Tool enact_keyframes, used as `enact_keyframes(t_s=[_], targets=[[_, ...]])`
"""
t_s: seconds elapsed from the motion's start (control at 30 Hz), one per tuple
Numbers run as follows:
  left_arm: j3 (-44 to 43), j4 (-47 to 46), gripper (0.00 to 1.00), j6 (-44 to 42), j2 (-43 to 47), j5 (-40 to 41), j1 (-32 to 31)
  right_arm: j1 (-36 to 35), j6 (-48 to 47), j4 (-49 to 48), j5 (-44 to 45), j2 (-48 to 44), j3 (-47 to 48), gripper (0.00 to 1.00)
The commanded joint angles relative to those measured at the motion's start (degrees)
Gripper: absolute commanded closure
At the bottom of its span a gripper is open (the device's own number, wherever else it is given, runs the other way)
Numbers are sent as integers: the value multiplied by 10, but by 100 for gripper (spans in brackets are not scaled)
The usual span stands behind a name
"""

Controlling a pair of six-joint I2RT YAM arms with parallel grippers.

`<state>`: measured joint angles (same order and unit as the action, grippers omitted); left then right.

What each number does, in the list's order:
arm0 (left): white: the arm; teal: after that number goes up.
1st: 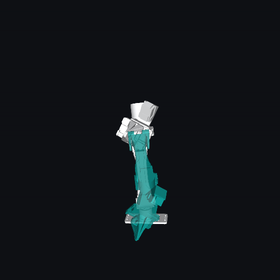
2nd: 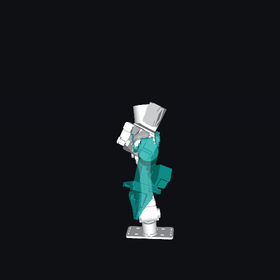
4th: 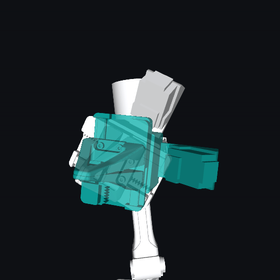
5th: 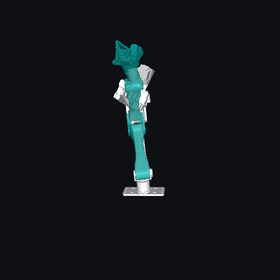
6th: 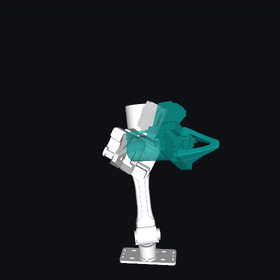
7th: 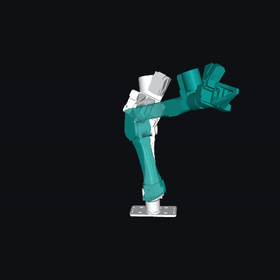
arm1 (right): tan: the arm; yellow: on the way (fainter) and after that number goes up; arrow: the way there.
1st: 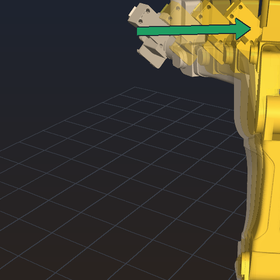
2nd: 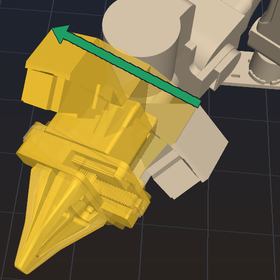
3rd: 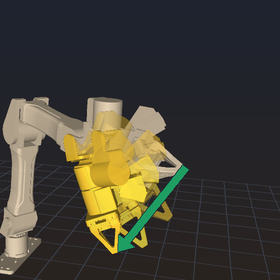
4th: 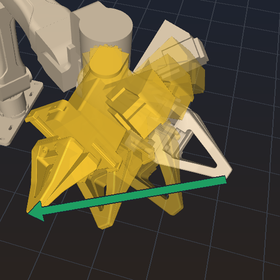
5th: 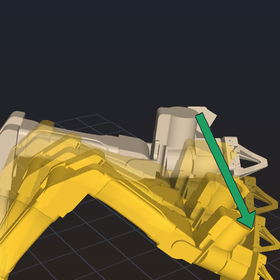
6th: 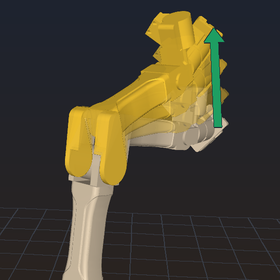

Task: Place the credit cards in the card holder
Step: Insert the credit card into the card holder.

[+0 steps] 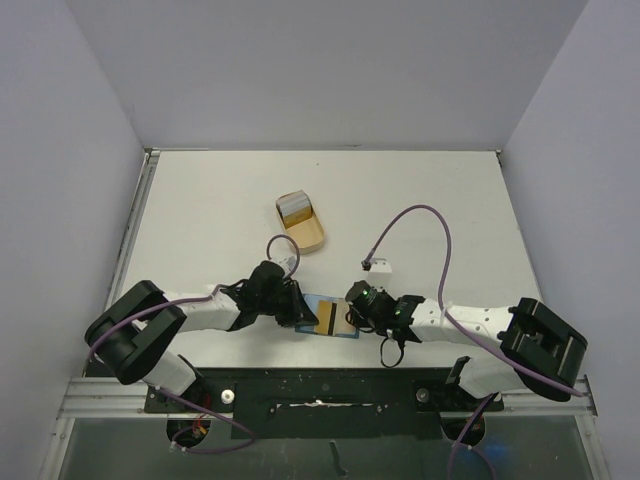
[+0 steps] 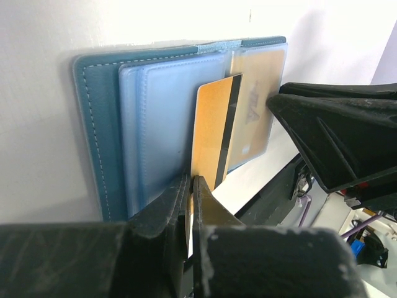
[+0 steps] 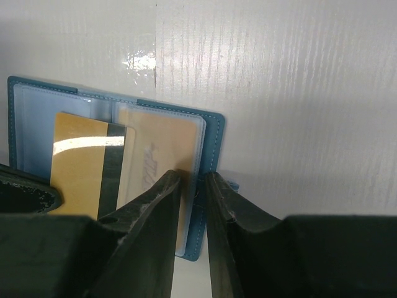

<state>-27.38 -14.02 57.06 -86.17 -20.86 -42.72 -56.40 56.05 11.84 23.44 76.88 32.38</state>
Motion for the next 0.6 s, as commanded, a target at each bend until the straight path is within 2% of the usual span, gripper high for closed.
enact_keyframes(t_s=[0.0, 0.17, 0.57], targets=[[-7, 7, 100, 9, 20, 34, -5, -8, 9, 11, 6, -11, -14, 76], [5, 8, 100, 20, 42, 47, -8, -8, 10, 12, 6, -12, -13, 76], [-5, -38, 100, 26, -2, 38, -16, -9, 14, 8, 2, -11, -13, 76]])
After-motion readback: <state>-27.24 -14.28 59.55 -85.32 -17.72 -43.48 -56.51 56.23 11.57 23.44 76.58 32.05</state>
